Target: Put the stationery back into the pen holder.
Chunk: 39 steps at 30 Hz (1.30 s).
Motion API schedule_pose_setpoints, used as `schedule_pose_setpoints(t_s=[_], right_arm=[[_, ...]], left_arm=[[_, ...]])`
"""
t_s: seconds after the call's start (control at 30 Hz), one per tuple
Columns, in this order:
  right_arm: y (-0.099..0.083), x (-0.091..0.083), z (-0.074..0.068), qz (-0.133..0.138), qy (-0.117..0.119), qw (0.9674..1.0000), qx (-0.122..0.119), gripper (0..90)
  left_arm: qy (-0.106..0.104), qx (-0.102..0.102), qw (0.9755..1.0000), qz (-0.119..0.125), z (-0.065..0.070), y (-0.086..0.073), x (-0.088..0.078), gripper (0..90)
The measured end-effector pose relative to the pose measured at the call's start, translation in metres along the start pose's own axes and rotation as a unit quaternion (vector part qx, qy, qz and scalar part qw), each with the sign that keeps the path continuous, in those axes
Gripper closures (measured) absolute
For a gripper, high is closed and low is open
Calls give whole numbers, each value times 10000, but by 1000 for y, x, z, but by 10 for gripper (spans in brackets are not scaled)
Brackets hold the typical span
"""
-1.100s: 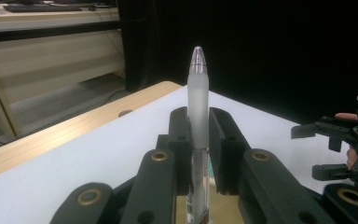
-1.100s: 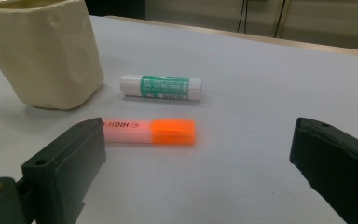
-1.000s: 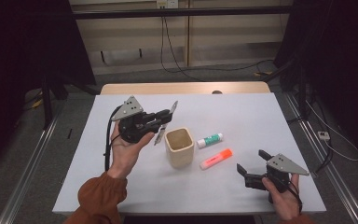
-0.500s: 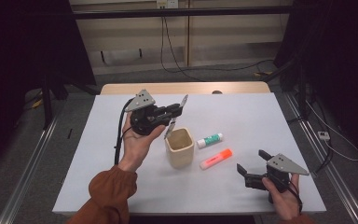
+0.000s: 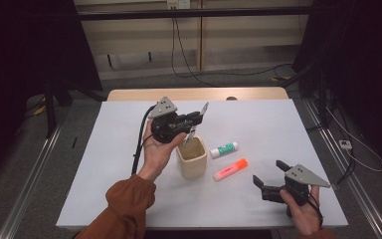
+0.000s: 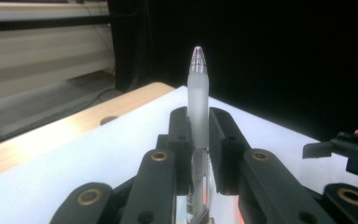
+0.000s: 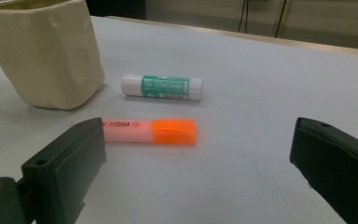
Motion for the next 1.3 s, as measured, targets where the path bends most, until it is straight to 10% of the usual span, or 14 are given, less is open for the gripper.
schedule_pose_setpoints(t_s=[1.3], right_arm=[[0, 1, 1, -17, -13, 10000, -46, 33]], left_arm=[[19, 34, 9953, -965, -10, -57, 1, 800]])
Point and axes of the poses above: each handheld gripper's, and its own axes: x roughly forward along the jaws, y roughly out of its top, z roughly to its right, the point moved 7 cm from there along x, roughly forward along the jaws, and after that the axes turned 3 degrees about x, right-handed, at the moved point
